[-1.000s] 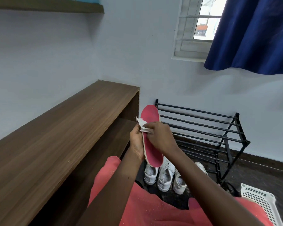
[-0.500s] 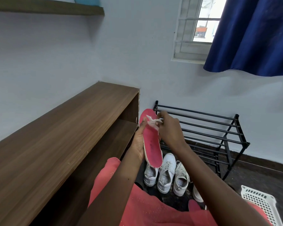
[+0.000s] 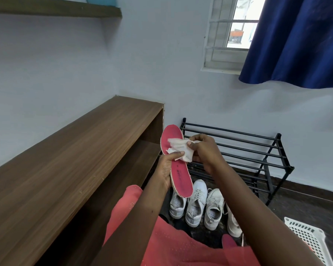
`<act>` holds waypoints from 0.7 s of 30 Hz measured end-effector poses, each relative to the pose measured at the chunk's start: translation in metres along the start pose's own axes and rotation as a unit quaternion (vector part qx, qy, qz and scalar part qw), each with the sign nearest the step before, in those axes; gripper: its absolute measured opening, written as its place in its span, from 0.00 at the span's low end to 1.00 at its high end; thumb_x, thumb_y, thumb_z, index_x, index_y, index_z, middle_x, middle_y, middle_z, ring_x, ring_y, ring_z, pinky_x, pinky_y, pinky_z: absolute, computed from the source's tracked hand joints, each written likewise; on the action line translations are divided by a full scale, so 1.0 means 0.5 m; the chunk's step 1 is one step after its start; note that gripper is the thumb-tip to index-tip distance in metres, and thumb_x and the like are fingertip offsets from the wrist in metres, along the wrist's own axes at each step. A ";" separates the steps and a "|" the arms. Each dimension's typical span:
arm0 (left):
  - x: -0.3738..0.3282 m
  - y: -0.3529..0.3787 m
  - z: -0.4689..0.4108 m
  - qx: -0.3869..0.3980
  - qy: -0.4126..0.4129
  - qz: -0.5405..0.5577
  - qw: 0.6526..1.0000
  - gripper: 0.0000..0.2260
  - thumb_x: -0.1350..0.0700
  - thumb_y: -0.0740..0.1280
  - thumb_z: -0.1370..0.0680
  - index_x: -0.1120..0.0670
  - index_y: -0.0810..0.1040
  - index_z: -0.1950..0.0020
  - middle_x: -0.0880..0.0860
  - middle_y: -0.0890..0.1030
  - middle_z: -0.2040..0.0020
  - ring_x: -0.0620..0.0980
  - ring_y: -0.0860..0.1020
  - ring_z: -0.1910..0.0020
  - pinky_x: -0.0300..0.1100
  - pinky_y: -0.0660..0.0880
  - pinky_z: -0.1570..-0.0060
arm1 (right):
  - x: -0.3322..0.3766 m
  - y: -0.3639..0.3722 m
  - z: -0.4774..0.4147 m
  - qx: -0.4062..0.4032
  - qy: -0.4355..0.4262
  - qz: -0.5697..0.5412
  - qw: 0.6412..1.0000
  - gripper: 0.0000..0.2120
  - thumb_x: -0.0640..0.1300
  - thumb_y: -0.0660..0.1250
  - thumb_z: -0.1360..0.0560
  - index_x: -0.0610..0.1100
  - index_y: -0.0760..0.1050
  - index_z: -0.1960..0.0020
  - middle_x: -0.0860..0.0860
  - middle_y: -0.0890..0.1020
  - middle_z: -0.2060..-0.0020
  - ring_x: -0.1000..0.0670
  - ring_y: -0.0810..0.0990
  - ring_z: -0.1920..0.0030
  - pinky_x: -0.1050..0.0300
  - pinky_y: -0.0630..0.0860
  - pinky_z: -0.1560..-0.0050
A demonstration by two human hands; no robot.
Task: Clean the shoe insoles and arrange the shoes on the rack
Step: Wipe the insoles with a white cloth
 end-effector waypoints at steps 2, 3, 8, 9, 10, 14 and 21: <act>-0.001 -0.013 0.000 -0.026 0.001 -0.025 0.999 0.16 0.65 0.65 0.40 0.60 0.77 0.54 0.54 0.80 0.68 0.49 0.78 0.73 0.39 0.75 0.67 | 0.017 -0.004 0.018 -0.017 -0.020 -0.013 1.000 0.04 0.34 0.64 0.25 0.38 0.74 0.50 0.40 0.79 0.52 0.44 0.81 0.58 0.51 0.80 0.64; -0.002 -0.014 0.000 -0.034 -0.002 -0.033 0.999 0.16 0.65 0.62 0.42 0.60 0.77 0.55 0.54 0.79 0.69 0.49 0.76 0.74 0.38 0.73 0.69 | 0.022 -0.009 0.025 -0.036 -0.031 -0.015 0.999 0.04 0.34 0.64 0.25 0.42 0.74 0.53 0.41 0.80 0.53 0.43 0.81 0.57 0.48 0.81 0.62; -0.002 -0.029 0.012 -0.053 -0.006 -0.003 0.999 0.15 0.63 0.60 0.44 0.59 0.72 0.59 0.55 0.73 0.66 0.51 0.70 0.73 0.38 0.69 0.70 | 0.012 -0.048 0.034 -0.149 -0.016 -0.075 0.986 0.13 0.32 0.61 0.26 0.47 0.76 0.63 0.42 0.79 0.58 0.46 0.77 0.61 0.47 0.79 0.60; -0.002 -0.031 0.013 -0.051 -0.013 0.007 0.999 0.16 0.62 0.61 0.44 0.60 0.73 0.57 0.56 0.73 0.66 0.52 0.71 0.73 0.39 0.70 0.70 | 0.006 -0.051 0.033 -0.153 0.006 -0.110 0.982 0.13 0.31 0.60 0.25 0.45 0.75 0.62 0.44 0.78 0.59 0.47 0.77 0.61 0.49 0.78 0.61; -0.003 -0.030 0.014 -0.036 -0.014 0.039 0.998 0.18 0.61 0.62 0.42 0.61 0.74 0.53 0.57 0.74 0.64 0.53 0.73 0.71 0.40 0.73 0.70 | 0.003 -0.053 0.031 -0.155 0.021 -0.138 0.978 0.14 0.30 0.58 0.24 0.44 0.74 0.62 0.45 0.77 0.60 0.48 0.76 0.62 0.50 0.77 0.61; 0.001 -0.012 0.010 0.041 -0.029 0.179 0.983 0.23 0.51 0.62 0.28 0.61 0.73 0.37 0.61 0.79 0.50 0.59 0.80 0.56 0.50 0.80 0.55 | 0.039 -0.065 0.032 -0.194 -0.050 -0.161 0.966 0.10 0.33 0.62 0.25 0.48 0.72 0.52 0.47 0.77 0.56 0.48 0.77 0.58 0.50 0.76 0.58; -0.004 -0.004 0.003 0.071 -0.009 0.177 0.982 0.18 0.49 0.71 0.30 0.59 0.77 0.46 0.57 0.81 0.57 0.54 0.81 0.57 0.45 0.77 0.51 | 0.104 0.090 0.126 0.076 -0.336 0.375 0.861 0.28 0.31 0.61 0.27 0.49 0.67 0.29 0.49 0.83 0.47 0.49 0.82 0.58 0.68 0.69 0.59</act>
Point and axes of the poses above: each hand's wrist, its own z-axis away from the middle knuckle, its own y-axis out of the palm, x = y × z, the point moved 7 cm from there along -z, towards the middle knuckle
